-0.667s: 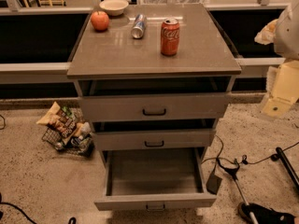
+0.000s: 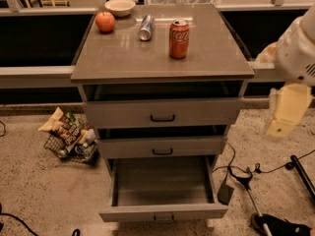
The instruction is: Close bottom drawer
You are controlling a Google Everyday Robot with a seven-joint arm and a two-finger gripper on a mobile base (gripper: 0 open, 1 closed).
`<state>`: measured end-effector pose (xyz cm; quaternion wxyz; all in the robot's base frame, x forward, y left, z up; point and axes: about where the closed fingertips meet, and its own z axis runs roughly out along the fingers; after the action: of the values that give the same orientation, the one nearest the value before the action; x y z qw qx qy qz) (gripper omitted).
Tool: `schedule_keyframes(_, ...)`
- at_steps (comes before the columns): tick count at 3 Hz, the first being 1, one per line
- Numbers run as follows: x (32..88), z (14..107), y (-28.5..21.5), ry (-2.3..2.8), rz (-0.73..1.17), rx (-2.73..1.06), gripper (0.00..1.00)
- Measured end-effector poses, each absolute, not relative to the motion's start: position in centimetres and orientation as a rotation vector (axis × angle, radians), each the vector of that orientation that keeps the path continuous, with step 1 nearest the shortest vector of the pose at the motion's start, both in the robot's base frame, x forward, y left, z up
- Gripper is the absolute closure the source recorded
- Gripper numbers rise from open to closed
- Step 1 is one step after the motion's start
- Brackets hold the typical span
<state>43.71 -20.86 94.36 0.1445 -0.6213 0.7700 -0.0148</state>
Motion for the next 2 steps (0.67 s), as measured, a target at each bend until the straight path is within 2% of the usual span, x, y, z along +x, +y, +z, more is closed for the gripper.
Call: schedule_keyframes(2, 41.4, 81.2, -18.1, 2.172, 0.225, -1.919, 0.0)
